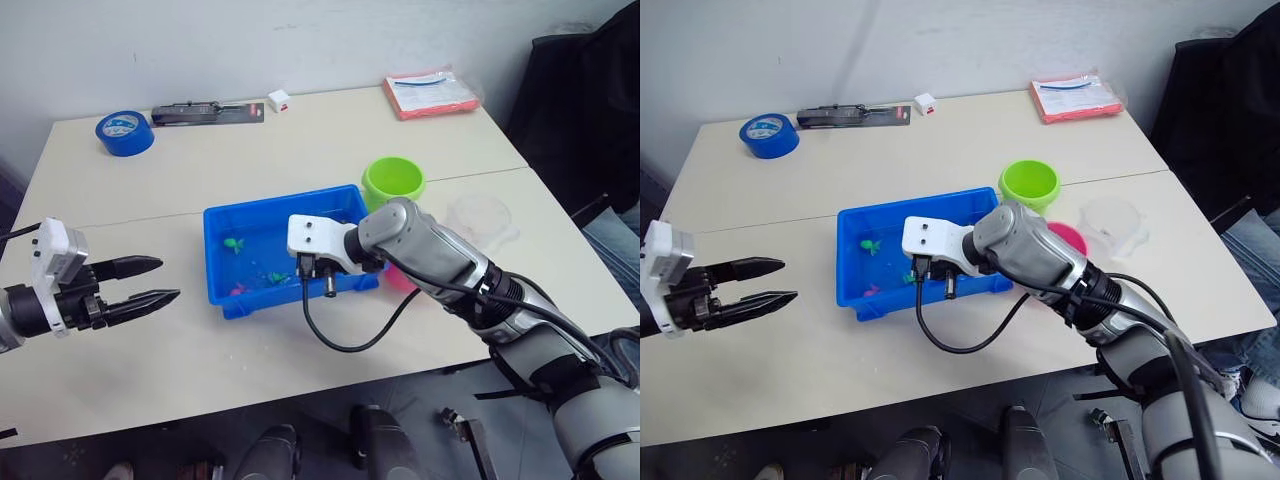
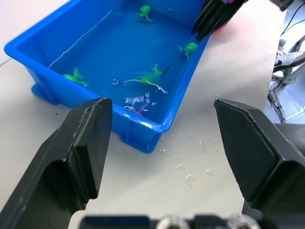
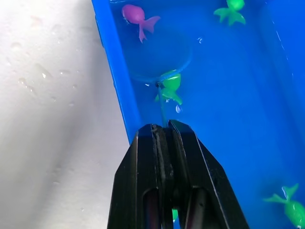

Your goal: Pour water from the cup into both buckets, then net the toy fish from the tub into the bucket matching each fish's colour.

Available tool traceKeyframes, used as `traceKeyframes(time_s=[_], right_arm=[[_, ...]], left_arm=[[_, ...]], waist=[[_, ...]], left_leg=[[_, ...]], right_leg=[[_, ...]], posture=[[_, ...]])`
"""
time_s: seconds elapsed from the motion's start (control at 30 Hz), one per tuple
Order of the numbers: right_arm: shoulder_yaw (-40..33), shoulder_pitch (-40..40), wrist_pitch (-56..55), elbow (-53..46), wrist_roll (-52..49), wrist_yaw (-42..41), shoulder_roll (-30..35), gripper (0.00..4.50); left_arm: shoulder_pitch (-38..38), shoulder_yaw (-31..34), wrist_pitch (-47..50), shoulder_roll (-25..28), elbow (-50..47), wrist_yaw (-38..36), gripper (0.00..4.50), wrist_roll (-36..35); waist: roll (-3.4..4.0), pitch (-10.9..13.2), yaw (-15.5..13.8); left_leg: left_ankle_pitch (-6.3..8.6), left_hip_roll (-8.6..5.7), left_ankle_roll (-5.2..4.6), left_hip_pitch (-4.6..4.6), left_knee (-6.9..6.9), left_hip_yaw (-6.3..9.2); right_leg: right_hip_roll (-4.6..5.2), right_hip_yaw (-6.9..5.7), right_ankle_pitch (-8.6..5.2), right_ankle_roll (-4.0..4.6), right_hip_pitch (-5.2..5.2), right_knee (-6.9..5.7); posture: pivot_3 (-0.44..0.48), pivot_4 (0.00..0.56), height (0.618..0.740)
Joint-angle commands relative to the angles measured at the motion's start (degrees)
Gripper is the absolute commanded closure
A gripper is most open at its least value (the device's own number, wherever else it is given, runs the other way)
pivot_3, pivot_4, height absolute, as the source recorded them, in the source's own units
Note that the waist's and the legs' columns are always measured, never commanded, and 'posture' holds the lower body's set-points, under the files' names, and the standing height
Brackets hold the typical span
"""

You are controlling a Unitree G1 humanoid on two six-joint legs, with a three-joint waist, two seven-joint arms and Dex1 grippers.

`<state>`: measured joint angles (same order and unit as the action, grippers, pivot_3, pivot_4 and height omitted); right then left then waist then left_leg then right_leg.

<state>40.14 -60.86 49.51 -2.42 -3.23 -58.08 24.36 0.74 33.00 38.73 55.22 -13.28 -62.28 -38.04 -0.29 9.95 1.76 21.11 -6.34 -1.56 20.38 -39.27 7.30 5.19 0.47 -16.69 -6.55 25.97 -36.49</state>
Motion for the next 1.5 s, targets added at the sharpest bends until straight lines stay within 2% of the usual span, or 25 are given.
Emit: traceKeyframes(time_s=[0.03, 0.2, 0.4, 1.0, 1.17, 1.4, 1.5], right_arm=[[-0.57, -0.70, 0.01, -1.86, 0.14, -0.50, -1.64, 3.71], [-2.22, -0.94, 2.07, -0.54, -0.67, 0.19, -4.72, 3.71], [-10.13, -2.79, 9.69, 3.94, -4.51, 2.25, -9.24, 3.71], [-18.06, -0.32, 19.51, -0.84, -11.51, 5.93, -4.29, 3.71], [-20.75, 0.90, 19.11, -1.97, -12.69, 7.27, -2.04, 3.71], [-29.37, 6.62, 18.54, -11.47, -17.89, 5.76, 6.85, 3.71], [-36.50, 11.60, 19.33, -18.56, -22.10, 3.98, 12.56, 3.71]], left_arm=[[0.66, 2.28, 0.30, 0.09, -2.24, 0.61, 0.79, -1.62], [1.27, 2.92, 0.58, -0.22, -3.05, 1.33, 0.79, -2.19], [1.57, 2.92, 0.03, -0.42, -3.09, 1.62, 0.79, -2.52], [-3.42, -0.78, -1.39, 0.75, 0.88, 0.43, 0.79, -1.83], [-5.75, -3.01, -1.68, 1.21, 2.34, -0.90, 0.79, -1.56], [-14.59, -11.65, -4.94, -1.30, 7.14, -2.14, 0.79, 0.28], [-18.06, -15.47, -6.14, -3.65, 8.60, -2.20, 0.79, 0.99]], waist=[[0.00, 0.00, 0.05], [0.00, 0.00, 0.11], [0.01, 0.00, 0.16], [0.02, 0.01, 0.07], [0.02, 0.01, 0.04], [0.02, 0.01, -0.27], [0.01, 0.01, -0.29]], left_leg=[[0.00, 0.01, 0.00, 0.00, 0.02, -0.01], [0.01, 0.04, 0.02, 0.00, 0.05, -0.05], [0.01, 0.04, 0.02, 0.00, 0.05, -0.05], [0.01, 0.04, 0.02, 0.00, 0.09, -0.05], [0.01, 0.01, 0.02, 0.00, 0.09, -0.05], [0.01, -0.03, 0.01, 0.02, 0.09, -0.01], [0.01, -0.01, 0.01, 0.02, 0.09, -0.03]], right_leg=[[0.00, 0.00, 0.00, 0.00, 0.02, 0.00], [0.05, -0.06, 0.01, 0.07, 0.07, -0.02], [0.05, -0.06, 0.01, 0.11, 0.07, -0.03], [0.07, -0.08, 0.01, 0.13, 0.10, -0.02], [0.09, -0.08, 0.02, 0.13, 0.09, -0.03], [0.13, -0.12, 0.02, 0.13, 0.06, 0.00], [0.12, -0.12, 0.02, 0.13, 0.07, 0.00]], posture=[[0.000, 0.150, 0.740], [0.000, 0.150, 0.740], [0.000, 0.150, 0.740], [0.000, 0.150, 0.740], [0.000, 0.150, 0.740], [0.000, 0.150, 0.740], [0.000, 0.150, 0.740]])
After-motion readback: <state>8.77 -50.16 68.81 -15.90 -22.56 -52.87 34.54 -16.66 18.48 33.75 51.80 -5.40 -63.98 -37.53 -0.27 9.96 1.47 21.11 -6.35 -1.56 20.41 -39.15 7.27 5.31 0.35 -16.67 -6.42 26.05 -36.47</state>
